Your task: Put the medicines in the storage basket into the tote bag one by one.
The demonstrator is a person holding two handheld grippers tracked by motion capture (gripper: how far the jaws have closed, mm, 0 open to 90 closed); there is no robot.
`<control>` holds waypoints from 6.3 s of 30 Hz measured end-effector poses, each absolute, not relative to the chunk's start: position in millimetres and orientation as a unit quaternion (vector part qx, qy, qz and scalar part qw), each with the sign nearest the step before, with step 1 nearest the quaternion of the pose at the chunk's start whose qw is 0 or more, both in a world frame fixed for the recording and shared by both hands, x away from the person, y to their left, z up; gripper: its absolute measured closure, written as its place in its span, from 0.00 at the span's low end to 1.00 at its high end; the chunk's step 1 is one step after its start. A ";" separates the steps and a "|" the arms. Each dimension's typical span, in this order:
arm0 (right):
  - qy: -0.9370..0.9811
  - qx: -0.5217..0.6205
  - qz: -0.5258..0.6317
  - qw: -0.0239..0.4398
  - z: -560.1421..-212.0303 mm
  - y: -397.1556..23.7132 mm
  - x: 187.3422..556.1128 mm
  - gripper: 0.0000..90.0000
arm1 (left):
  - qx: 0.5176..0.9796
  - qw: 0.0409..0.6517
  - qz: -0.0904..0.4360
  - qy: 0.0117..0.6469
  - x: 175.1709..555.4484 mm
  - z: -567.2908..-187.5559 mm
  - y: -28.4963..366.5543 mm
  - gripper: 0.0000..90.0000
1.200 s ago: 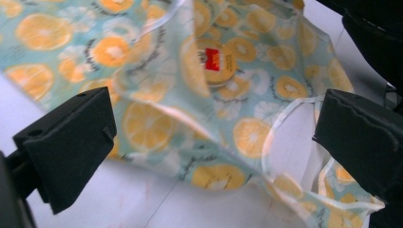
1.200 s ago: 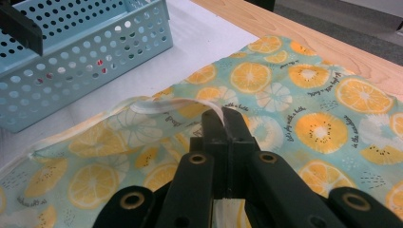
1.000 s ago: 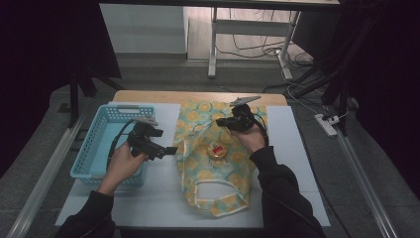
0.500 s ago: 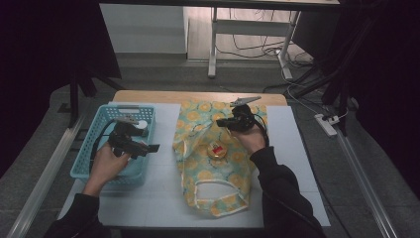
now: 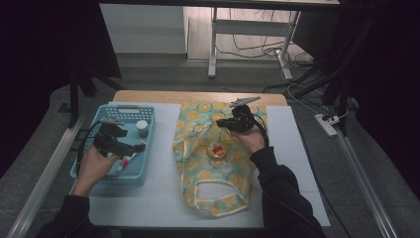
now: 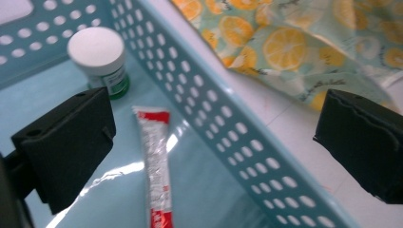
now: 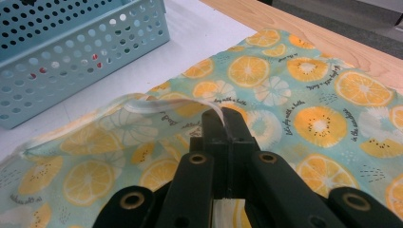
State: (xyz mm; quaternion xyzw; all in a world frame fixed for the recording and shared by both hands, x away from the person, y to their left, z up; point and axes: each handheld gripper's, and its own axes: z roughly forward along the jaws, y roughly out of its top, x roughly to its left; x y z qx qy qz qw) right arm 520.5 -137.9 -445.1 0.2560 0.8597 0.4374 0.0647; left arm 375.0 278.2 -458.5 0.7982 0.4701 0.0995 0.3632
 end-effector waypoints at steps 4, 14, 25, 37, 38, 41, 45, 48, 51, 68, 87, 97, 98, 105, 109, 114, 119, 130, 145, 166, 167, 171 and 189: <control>0.860 0.256 0.437 0.065 -445.4 -138.3 520.4 1.00 | 0.798 0.350 0.107 0.479 375.6 -464.3 284.6 0.00; 0.860 0.256 0.437 0.064 -446.4 -138.2 520.1 1.00 | 0.801 0.330 0.105 0.488 384.4 -481.3 297.5 0.00; 0.861 0.255 0.436 0.064 -447.5 -136.9 519.6 1.00 | 0.824 0.266 0.072 0.496 401.7 -499.0 289.4 0.00; 0.861 0.254 0.437 0.063 -448.9 -136.2 518.5 1.00 | 0.845 0.196 0.042 0.496 409.7 -514.4 280.6 0.03; 0.861 0.254 0.437 0.062 -449.0 -136.1 518.5 1.00 | 0.847 0.187 0.043 0.496 409.9 -515.7 279.2 0.05; 0.861 0.254 0.436 0.062 -449.5 -136.1 518.5 1.00 | 0.852 0.170 0.047 0.492 409.8 -517.7 276.1 0.11; 0.861 0.254 0.436 0.063 -450.2 -136.4 518.5 1.00 | 0.857 0.165 0.039 0.487 409.3 -517.1 275.8 0.22; 0.862 0.254 0.435 0.062 -450.7 -136.6 518.7 1.00 | 0.860 0.166 0.031 0.482 408.3 -515.2 276.7 0.31; 0.862 0.255 0.434 0.062 -451.2 -136.6 519.0 1.00 | 0.863 0.152 0.030 0.481 407.8 -515.4 278.0 0.40; 0.861 0.255 0.436 0.063 -450.6 -137.3 519.1 1.00 | 0.855 0.160 0.014 0.493 405.7 -512.9 289.9 0.83; 0.859 0.251 0.442 0.065 -446.7 -138.2 517.9 1.00 | 0.830 0.212 0.033 0.515 398.4 -477.9 295.8 0.83; 0.859 0.251 0.442 0.066 -445.7 -138.2 517.5 1.00 | 0.829 0.252 0.046 0.497 390.5 -454.1 278.3 0.83; 0.859 0.250 0.443 0.066 -445.6 -138.2 517.4 1.00 | 0.830 0.255 0.046 0.494 390.1 -452.3 276.0 0.83; 0.858 0.250 0.444 0.067 -444.5 -138.3 517.0 1.00 | 0.837 0.278 0.042 0.469 386.5 -440.6 257.1 0.83; 0.858 0.250 0.444 0.068 -444.6 -138.4 516.9 1.00 | 0.842 0.287 0.036 0.455 385.6 -435.0 245.9 0.83; 0.857 0.250 0.445 0.068 -444.3 -138.8 517.1 1.00 | 0.850 0.297 0.035 0.434 383.7 -429.3 230.9 0.83; 0.856 0.250 0.446 0.069 -443.5 -138.8 517.0 1.00 | 0.857 0.304 0.030 0.415 383.3 -427.3 214.2 0.83; 0.856 0.250 0.447 0.070 -442.6 -139.4 516.8 1.00 | 0.868 0.316 0.013 0.382 385.7 -426.7 177.6 0.83; 0.854 0.253 0.449 0.071 -442.2 -139.9 517.3 1.00 | 0.885 0.320 -0.007 0.339 388.6 -429.3 120.4 0.83; 0.853 0.253 0.451 0.073 -439.3 -140.1 517.4 1.00 | 0.900 0.294 -0.010 0.321 411.5 -451.4 58.0 0.83; 0.853 0.253 0.451 0.073 -439.2 -140.1 517.4 1.00 | 0.901 0.292 -0.008 0.321 413.4 -452.8 56.1 0.83; 0.852 0.254 0.451 0.073 -438.9 -139.4 517.0 1.00 | 0.904 0.278 0.004 0.324 420.8 -459.0 48.7 0.83; 0.852 0.255 0.452 0.073 -440.2 -136.3 517.7 1.00 | 0.891 0.249 0.036 0.378 458.4 -480.0 60.3 0.83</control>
